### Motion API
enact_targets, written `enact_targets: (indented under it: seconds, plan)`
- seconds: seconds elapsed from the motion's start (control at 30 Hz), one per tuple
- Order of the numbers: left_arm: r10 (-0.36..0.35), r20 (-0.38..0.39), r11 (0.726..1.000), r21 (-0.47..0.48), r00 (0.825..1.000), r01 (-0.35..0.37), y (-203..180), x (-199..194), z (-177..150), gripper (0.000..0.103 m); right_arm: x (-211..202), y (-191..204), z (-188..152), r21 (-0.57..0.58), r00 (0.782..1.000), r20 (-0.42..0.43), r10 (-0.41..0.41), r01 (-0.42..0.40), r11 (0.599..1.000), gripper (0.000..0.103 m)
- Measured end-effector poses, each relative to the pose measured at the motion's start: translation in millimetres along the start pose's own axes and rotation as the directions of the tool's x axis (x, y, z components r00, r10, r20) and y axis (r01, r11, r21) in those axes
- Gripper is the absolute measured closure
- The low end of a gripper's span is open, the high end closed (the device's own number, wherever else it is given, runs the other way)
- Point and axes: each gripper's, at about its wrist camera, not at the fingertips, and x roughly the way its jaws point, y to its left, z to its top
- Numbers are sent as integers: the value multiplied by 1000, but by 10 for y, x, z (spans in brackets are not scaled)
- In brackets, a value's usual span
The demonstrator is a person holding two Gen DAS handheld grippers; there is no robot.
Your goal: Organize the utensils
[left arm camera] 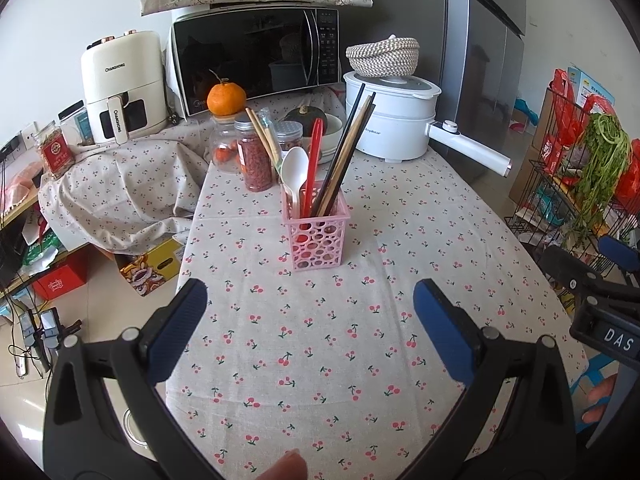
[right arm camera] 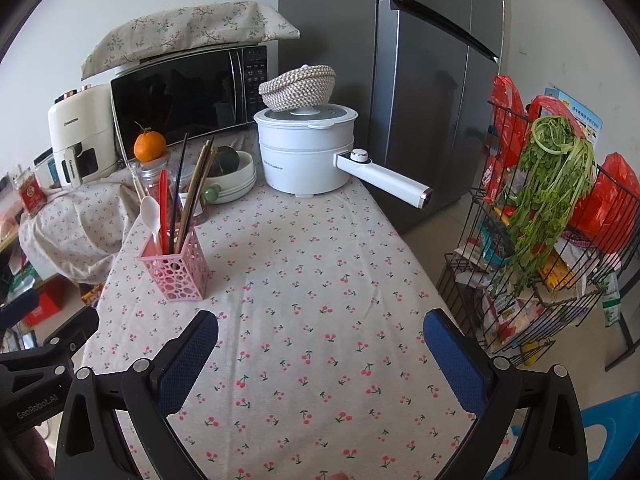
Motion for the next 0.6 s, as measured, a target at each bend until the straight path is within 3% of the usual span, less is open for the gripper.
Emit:
enact_targets:
  seconds: [0.6]
  plan:
    - [-6,-13,999,-34,1000,6,49,38,3,1,118,-19,-18,13,998,-61,-2,2,1000,0]
